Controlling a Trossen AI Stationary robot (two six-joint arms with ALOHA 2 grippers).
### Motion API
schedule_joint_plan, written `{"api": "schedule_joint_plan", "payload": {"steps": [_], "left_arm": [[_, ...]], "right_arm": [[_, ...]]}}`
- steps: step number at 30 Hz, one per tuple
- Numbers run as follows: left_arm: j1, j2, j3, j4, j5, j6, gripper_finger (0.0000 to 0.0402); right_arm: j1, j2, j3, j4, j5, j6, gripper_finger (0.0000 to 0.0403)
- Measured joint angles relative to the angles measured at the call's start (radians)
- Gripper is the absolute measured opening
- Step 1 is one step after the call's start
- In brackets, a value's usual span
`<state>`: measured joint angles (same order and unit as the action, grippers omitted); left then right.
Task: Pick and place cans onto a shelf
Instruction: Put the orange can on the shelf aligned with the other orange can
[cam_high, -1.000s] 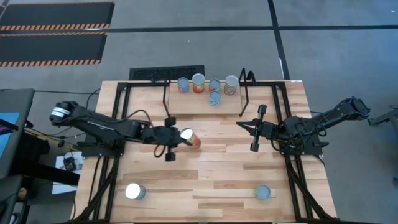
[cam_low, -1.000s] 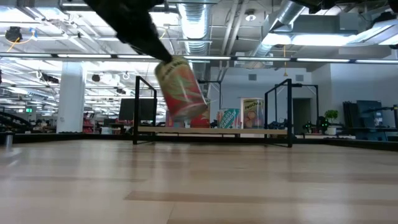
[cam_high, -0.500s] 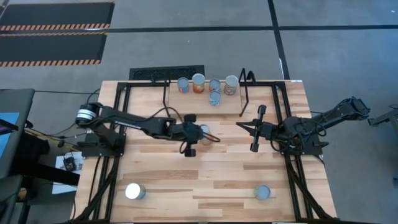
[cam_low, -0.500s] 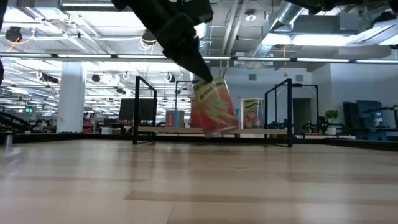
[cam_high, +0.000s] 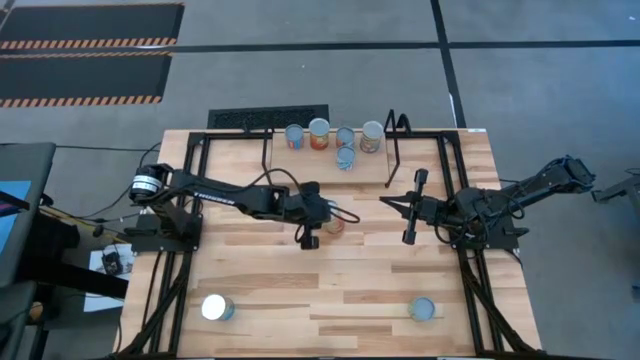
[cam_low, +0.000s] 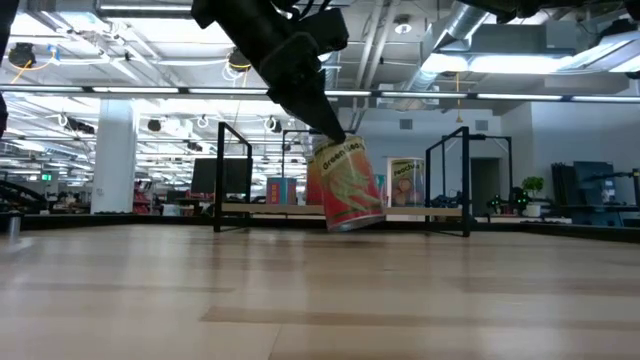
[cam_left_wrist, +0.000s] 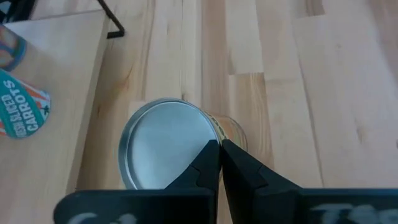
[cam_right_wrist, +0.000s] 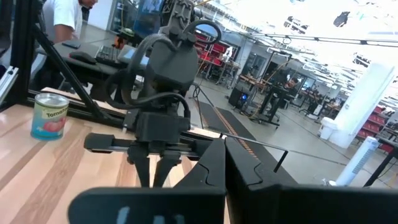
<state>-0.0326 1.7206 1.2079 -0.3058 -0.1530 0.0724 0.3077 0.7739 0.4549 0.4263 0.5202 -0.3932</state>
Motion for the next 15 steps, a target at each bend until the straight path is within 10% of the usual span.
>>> {"api": "schedule_joint_plan", "payload": {"steps": [15], "left_arm": [[0.000,0.000,0.000,-0.044,-0.011,-0.006,0.0018]], "right_arm": [[0.000,0.000,0.000,-0.002,0.000,0.000,0.0011]]}}
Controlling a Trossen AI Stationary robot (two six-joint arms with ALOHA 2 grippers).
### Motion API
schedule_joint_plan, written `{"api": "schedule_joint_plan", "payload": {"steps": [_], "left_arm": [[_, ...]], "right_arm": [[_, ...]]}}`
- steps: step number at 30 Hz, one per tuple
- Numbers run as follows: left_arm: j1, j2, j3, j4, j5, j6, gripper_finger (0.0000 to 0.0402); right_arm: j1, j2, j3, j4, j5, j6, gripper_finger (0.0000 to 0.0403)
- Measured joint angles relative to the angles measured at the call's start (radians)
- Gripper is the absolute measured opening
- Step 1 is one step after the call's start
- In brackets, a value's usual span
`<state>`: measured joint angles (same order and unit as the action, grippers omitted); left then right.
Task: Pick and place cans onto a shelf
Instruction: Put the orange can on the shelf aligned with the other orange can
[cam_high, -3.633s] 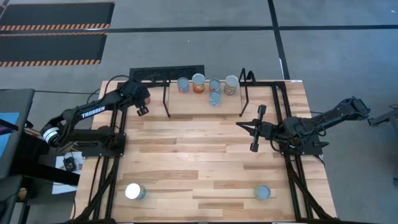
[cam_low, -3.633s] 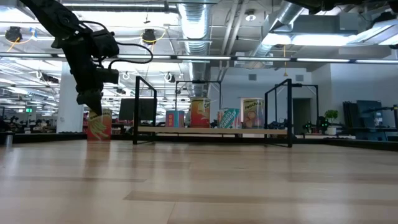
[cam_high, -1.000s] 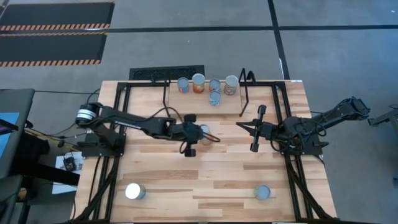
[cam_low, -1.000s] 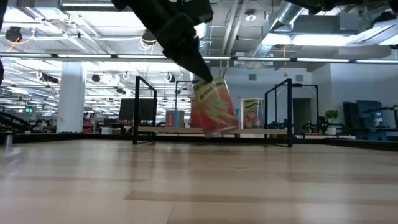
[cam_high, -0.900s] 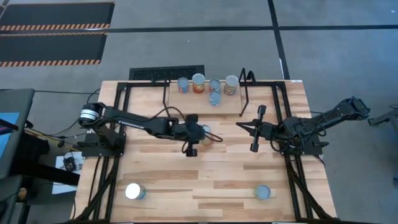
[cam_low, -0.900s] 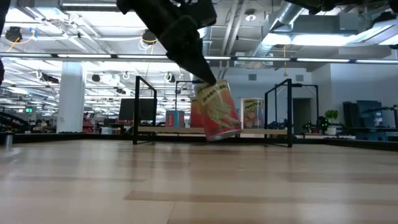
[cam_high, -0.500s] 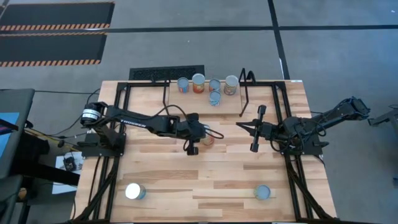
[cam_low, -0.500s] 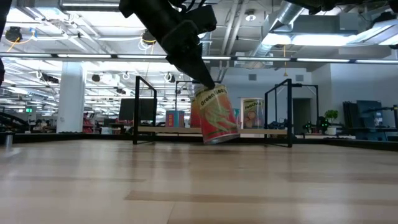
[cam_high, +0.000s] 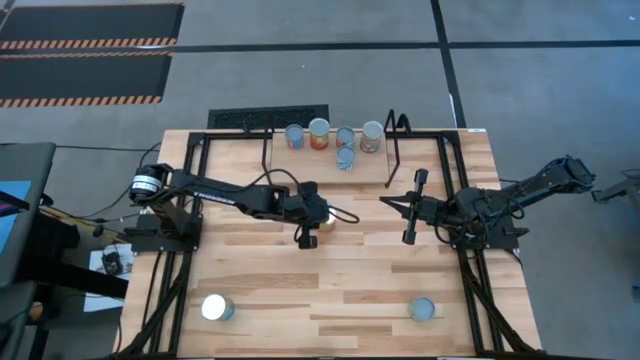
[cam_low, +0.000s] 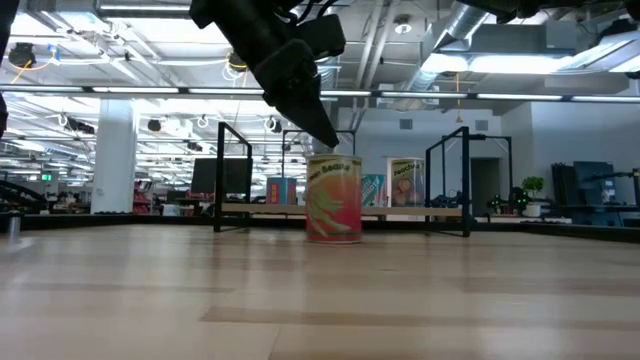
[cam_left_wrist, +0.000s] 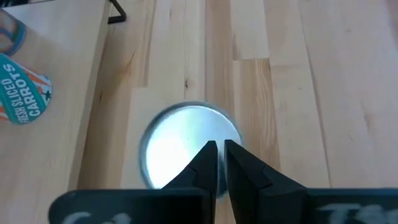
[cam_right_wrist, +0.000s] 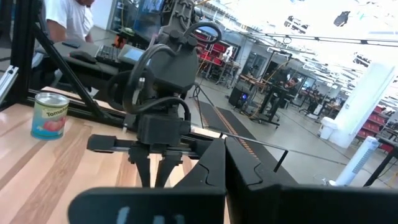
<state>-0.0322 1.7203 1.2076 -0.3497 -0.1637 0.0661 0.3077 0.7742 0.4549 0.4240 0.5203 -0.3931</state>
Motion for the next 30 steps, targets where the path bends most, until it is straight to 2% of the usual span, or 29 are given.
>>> {"api": "schedule_joint_plan", "payload": {"steps": [5,8,12,17,22,30], "left_arm": [[-0.017,-0.033,0.022,-0.079,-0.002,0.027,0.0018],[-0.047,-0.105,0.022,-0.113,-0.002,0.030,0.0018],[-0.105,-0.217,-0.047,-0.060,-0.028,0.015,0.0018],[-0.187,-0.380,-0.232,0.144,-0.057,-0.030,0.0018],[-0.237,-0.556,-0.463,0.346,-0.044,-0.100,0.0018],[-0.244,-0.841,-0.775,0.609,-0.053,-0.150,0.0018]], "right_arm": [[0.000,0.000,0.000,0.000,0.000,0.000,0.0011],[0.000,0.000,0.000,0.000,0.000,0.000,0.0011],[0.000,0.000,0.000,0.001,0.000,0.000,0.0011],[0.000,0.015,0.000,0.042,0.001,0.009,0.0011],[-0.001,0.108,0.020,0.080,-0.006,0.003,0.0010],[-0.015,0.343,0.201,-0.091,-0.079,0.038,0.0009]]}}
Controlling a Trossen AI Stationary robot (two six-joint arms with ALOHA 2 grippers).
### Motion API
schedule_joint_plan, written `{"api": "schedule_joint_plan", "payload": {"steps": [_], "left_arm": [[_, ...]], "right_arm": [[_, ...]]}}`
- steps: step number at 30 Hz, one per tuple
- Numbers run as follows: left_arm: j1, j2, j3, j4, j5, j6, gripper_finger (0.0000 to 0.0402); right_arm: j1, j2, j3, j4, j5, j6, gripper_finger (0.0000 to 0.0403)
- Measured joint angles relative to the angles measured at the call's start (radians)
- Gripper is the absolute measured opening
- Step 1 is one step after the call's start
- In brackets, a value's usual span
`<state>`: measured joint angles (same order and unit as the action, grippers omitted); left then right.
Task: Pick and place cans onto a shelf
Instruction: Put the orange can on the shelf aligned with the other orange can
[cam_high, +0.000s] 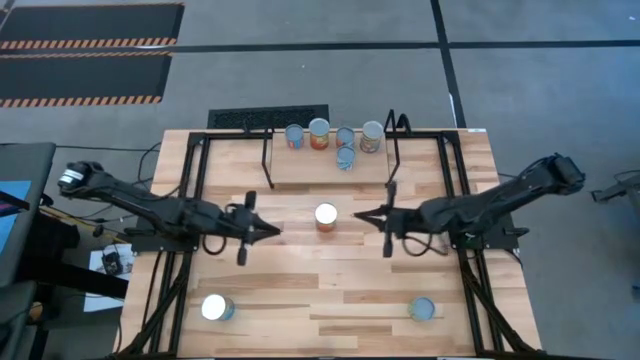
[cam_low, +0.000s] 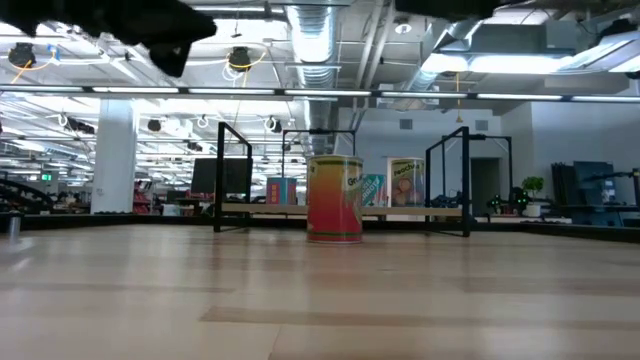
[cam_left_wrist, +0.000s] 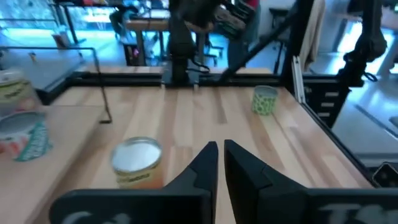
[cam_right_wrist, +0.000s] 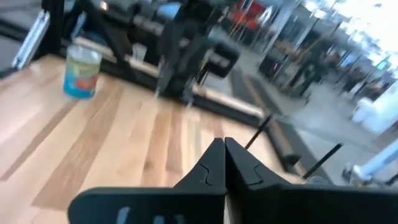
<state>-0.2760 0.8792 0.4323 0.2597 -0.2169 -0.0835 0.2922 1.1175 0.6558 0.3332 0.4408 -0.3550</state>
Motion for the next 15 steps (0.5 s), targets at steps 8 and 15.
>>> {"api": "schedule_joint_plan", "payload": {"steps": [8,15], "left_arm": [[0.026,-0.163,-0.127,0.039,-0.016,-0.004,0.0018],[0.037,-0.178,-0.143,0.025,-0.036,0.004,0.0018]], "right_arm": [[-0.038,0.239,0.143,-0.184,-0.030,0.120,0.0029],[-0.087,0.412,0.278,-0.409,-0.036,0.138,0.0070]]}}
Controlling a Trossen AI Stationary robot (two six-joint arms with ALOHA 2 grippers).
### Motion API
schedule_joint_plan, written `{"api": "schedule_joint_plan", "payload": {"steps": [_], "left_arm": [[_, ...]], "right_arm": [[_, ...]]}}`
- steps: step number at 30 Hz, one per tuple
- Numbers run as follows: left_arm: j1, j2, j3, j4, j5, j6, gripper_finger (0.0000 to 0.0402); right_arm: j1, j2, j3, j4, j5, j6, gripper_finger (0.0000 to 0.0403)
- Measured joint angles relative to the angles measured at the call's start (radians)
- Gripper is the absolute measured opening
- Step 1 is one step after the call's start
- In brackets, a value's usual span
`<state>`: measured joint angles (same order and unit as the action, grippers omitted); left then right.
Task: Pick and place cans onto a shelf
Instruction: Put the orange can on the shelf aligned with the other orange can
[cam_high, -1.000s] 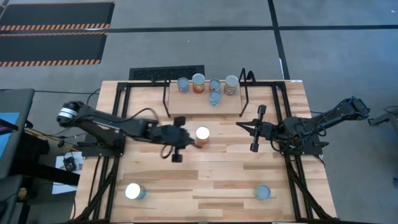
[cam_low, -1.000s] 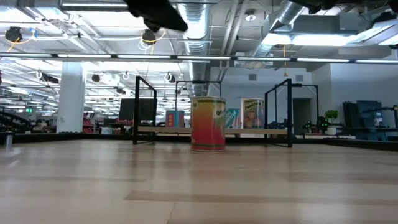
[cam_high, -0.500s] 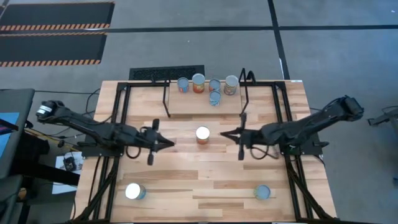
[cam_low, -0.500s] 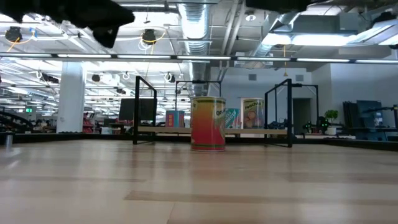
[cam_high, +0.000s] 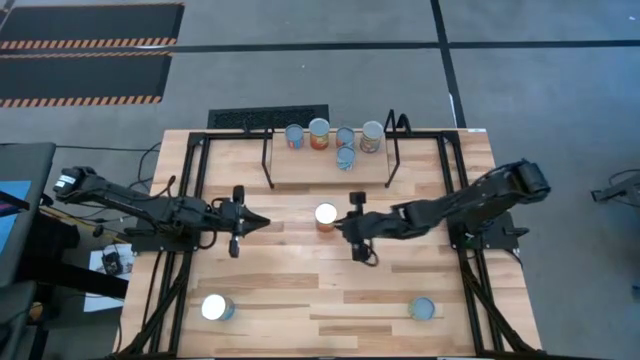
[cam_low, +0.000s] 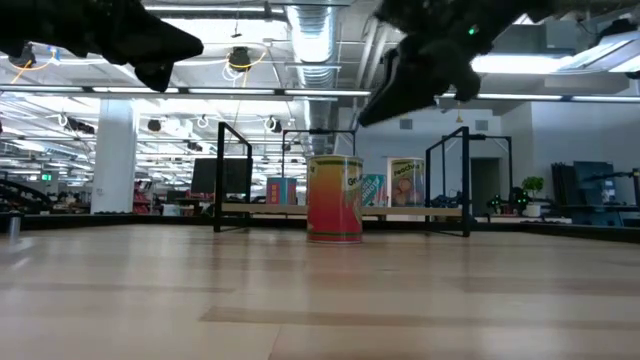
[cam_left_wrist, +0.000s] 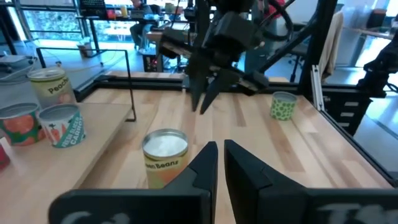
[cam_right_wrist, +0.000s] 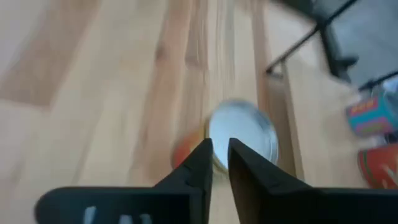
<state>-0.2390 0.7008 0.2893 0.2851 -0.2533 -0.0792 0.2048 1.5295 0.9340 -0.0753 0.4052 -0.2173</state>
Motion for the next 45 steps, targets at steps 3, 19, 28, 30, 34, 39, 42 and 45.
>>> {"api": "schedule_joint_plan", "payload": {"steps": [3,19,28,30,34,39,42,45], "left_arm": [[0.000,0.006,0.000,-0.005,-0.001,0.004,0.0018],[0.000,0.006,0.000,-0.012,-0.011,0.004,0.0018],[0.000,0.006,0.000,-0.019,-0.021,0.004,0.0018],[0.000,0.006,0.000,-0.016,-0.021,0.004,0.0018],[0.000,0.006,0.000,-0.015,-0.056,-0.004,0.0018],[0.000,0.006,0.000,-0.016,-0.089,-0.008,0.0018],[0.000,0.006,0.000,-0.017,-0.089,-0.008,0.0018],[0.000,0.006,0.000,-0.022,-0.088,-0.011,0.0018]], "right_arm": [[-0.026,0.056,0.072,-0.122,-0.015,-0.008,0.0095],[-0.090,0.187,0.216,-0.302,-0.093,-0.137,0.0137],[-0.127,0.198,0.219,-0.301,-0.120,-0.158,0.0078],[-0.130,0.198,0.219,-0.302,-0.122,-0.158,0.0061],[-0.130,0.196,0.219,-0.303,-0.122,-0.158,0.0016],[-0.120,0.186,0.240,-0.373,-0.128,-0.103,0.0014],[-0.104,0.173,0.282,-0.438,-0.123,-0.054,0.0007],[-0.081,0.128,0.330,-0.495,-0.119,0.015,0.0005]]}}
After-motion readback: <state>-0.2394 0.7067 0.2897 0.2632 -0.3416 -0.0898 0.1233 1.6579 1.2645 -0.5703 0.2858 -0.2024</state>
